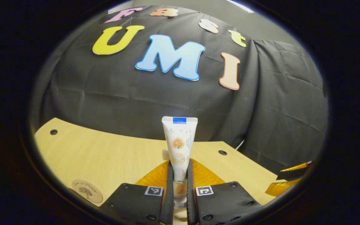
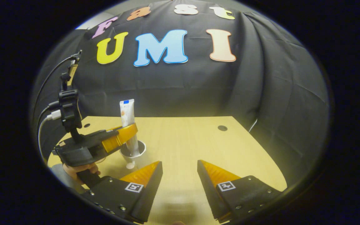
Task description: Put the toothbrush and toothpaste on the desktop into the cup, then pick up the cup and place it on the coaster on the desktop.
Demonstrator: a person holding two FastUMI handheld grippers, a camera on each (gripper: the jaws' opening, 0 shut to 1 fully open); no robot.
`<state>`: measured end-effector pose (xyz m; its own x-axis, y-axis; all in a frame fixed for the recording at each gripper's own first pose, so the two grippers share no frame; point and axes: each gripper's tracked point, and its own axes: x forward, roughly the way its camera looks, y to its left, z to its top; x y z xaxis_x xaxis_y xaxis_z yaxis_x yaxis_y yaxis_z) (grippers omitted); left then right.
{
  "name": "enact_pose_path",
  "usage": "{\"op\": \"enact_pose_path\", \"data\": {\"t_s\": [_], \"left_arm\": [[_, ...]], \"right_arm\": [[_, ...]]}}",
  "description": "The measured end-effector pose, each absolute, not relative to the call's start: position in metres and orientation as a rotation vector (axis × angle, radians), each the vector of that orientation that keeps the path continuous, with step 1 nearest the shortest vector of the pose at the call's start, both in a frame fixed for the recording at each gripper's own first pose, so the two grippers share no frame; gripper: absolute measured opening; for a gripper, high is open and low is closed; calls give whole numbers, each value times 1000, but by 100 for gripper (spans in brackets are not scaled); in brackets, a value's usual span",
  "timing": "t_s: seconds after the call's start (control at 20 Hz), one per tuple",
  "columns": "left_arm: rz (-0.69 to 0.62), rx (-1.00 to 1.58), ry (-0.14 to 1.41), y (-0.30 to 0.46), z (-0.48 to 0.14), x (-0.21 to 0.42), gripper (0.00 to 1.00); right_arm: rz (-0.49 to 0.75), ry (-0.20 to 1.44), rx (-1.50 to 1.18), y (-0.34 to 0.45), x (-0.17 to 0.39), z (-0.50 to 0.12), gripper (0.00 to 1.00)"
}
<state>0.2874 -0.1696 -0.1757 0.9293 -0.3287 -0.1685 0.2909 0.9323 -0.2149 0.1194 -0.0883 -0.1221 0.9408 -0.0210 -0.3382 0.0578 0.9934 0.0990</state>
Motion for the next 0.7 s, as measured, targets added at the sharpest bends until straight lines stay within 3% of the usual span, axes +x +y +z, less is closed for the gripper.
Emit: {"op": "enact_pose_path", "data": {"t_s": [0.25,0.3,0.4,0.45,0.5,0.7], "left_arm": [[-333,-159,239,-174,-185,288,34],[-338,-150,248,-176,-190,286,31],[-345,-135,270,-175,-193,284,41],[-354,-137,270,-176,-193,282,53],[-356,-138,270,-176,-190,281,53],[-352,-137,272,-174,-188,277,89]], "right_arm": [[-34,360,133,-85,124,-124,71],[-34,362,135,-85,125,-125,71],[-33,367,136,-85,126,-126,71],[-31,370,138,-84,127,-126,71],[-29,373,140,-84,128,-127,71],[-20,373,153,-80,130,-124,71]]}}
